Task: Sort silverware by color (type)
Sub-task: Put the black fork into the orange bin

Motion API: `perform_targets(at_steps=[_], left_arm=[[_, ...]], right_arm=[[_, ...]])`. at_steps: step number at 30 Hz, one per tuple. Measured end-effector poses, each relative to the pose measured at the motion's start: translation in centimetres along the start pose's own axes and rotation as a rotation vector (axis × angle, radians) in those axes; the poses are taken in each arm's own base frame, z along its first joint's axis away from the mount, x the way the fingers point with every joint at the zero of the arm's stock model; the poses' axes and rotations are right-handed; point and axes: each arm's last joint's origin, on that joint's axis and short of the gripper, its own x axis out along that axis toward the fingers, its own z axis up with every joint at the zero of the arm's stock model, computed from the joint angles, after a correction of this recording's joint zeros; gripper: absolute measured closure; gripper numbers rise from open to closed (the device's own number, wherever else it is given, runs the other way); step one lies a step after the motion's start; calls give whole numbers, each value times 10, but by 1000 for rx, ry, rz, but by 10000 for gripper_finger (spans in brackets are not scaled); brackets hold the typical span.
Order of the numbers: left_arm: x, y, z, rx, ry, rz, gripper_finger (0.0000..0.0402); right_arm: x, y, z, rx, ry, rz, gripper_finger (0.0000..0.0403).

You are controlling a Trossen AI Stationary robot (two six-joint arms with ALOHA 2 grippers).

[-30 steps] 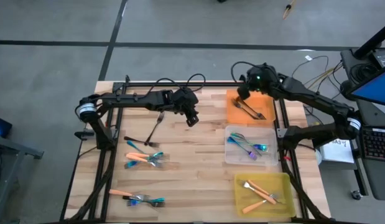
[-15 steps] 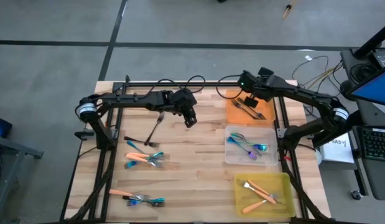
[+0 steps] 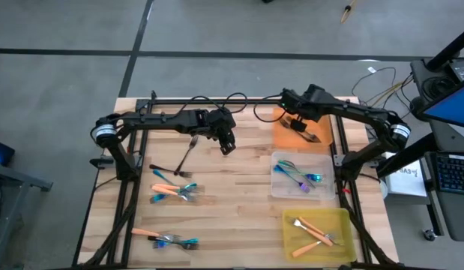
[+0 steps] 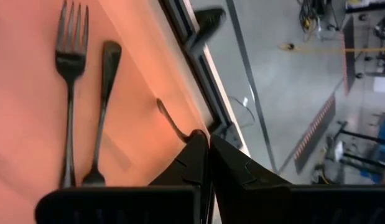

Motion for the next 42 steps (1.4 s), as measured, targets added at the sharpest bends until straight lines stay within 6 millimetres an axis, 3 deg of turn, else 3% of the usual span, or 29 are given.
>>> perform_targets(at_steps=[7,11,23,35,42], left_arm=[[0,0,0,0,0,0,246],[0,0,0,0,-1,0,246],[0,0,1,4,-7,0,246],[0,0,1,26,-7,1,246],[0,0,0,35,3,3,246]], right_arm=[[-5,7,4,25,-42,21,392],[-8,9,-3,-13,24,-8,392],[-56,-15,-3,35,113,82,395],[-16,22,25,-158,343,69,395],[-14,26,31,-168,349,78,378]])
